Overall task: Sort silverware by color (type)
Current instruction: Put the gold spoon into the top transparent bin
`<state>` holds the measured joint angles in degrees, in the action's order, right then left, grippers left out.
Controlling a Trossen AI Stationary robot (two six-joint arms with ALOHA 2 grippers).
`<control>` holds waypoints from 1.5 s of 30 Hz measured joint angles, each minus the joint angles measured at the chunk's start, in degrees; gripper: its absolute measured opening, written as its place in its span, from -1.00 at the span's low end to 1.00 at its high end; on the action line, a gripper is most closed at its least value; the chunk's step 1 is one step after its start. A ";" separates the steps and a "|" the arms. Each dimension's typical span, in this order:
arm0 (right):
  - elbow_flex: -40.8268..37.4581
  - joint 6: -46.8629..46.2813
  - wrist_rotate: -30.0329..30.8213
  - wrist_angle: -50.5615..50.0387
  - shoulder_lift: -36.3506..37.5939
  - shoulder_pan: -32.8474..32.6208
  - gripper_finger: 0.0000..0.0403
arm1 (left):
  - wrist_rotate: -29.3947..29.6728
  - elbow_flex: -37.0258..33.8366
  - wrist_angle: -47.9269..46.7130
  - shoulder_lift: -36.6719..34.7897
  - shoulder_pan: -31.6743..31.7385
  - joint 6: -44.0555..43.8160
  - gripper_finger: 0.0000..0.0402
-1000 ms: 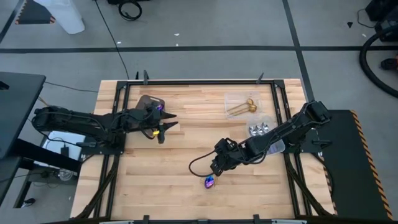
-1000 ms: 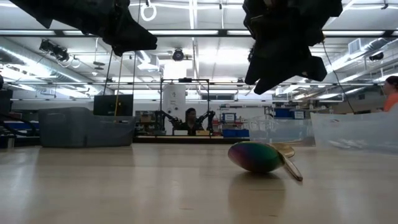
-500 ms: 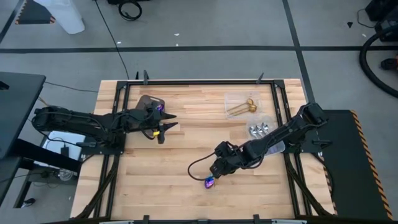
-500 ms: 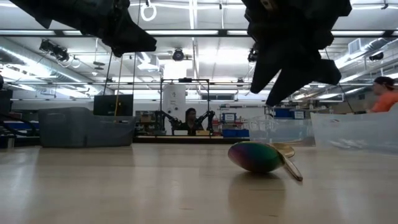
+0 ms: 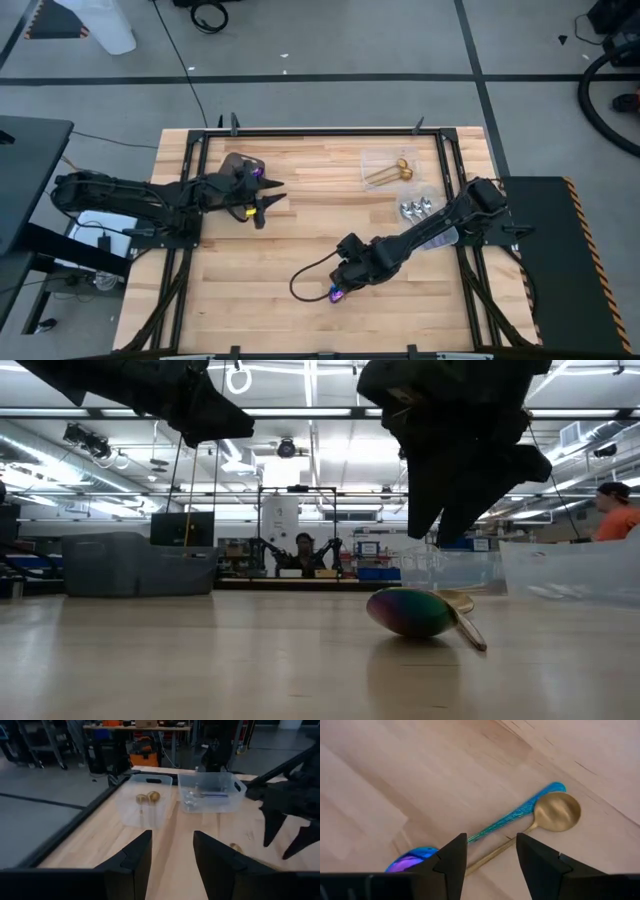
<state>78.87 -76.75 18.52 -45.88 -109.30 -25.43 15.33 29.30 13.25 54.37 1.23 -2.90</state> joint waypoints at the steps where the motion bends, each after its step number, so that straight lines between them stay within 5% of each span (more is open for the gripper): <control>1: 0.82 -0.67 0.04 -1.27 -0.56 0.00 -0.10 | 0.01 0.00 0.09 0.00 0.26 0.68 -0.24; 13: 2.75 -9.17 0.18 -6.39 -2.19 -0.70 -0.10 | 6.65 0.00 1.33 0.00 6.39 8.04 -0.24; 37: 2.73 -13.27 -2.65 -7.02 -10.51 -1.86 -0.10 | 6.73 0.00 1.97 0.00 12.05 8.09 -0.24; 45: 2.82 -13.23 -5.17 -6.73 -10.49 -1.62 -0.30 | 6.38 0.00 0.92 0.00 12.05 6.17 -0.24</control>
<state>81.69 -89.98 13.35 -52.61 -119.79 -27.05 21.71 29.30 14.17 54.37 13.28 3.27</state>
